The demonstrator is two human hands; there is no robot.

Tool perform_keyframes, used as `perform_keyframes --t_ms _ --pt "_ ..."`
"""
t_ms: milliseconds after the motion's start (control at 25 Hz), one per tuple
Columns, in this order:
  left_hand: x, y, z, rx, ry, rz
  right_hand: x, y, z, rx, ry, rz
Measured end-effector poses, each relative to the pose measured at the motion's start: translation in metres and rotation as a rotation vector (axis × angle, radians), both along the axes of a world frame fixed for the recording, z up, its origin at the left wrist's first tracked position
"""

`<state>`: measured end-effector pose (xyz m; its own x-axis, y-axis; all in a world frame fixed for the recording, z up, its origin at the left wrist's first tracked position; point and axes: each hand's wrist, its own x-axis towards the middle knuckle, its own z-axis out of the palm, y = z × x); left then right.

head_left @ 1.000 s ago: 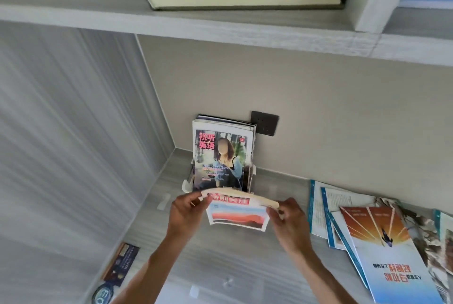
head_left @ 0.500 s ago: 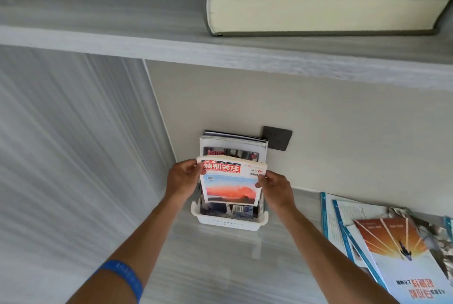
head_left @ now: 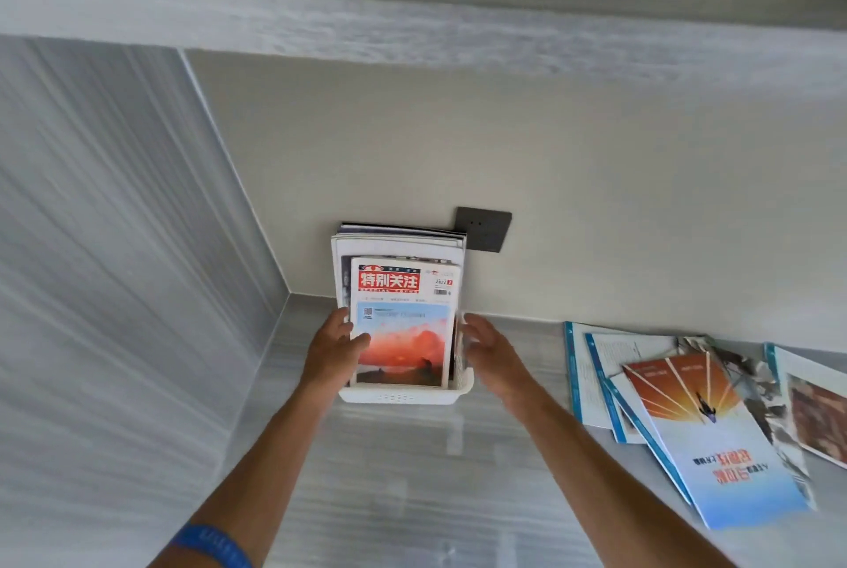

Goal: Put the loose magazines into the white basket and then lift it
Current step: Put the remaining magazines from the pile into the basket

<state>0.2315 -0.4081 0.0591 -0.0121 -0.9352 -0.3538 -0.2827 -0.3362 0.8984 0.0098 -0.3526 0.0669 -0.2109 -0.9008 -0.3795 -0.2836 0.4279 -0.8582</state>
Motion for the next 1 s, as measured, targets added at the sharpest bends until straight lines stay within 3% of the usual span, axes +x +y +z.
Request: perform_keyframes --t_ms 200,400,680,880,1000 --pt "-0.091 0.091 -0.042 0.02 0.055 -0.274 -0.072 0.149 -0.058 0.294 0.11 -0.17" --pt "-0.2 0.134 -0.047 0.06 -0.064 -0.399 -0.171 0.235 -0.076 0.426 0.234 -0.256" --pt "-0.333 0.209 -0.042 0.127 -0.146 -0.576 -0.315 0.281 -0.087 0.425 0.325 -0.247" --pt "-0.348 0.237 -0.056 0.14 -0.311 -0.552 -0.403 0.27 -0.09 0.43 0.331 -0.334" --pt "-0.355 0.243 -0.06 0.137 -0.39 -0.521 -0.417 0.261 -0.105 0.466 0.285 -0.427"
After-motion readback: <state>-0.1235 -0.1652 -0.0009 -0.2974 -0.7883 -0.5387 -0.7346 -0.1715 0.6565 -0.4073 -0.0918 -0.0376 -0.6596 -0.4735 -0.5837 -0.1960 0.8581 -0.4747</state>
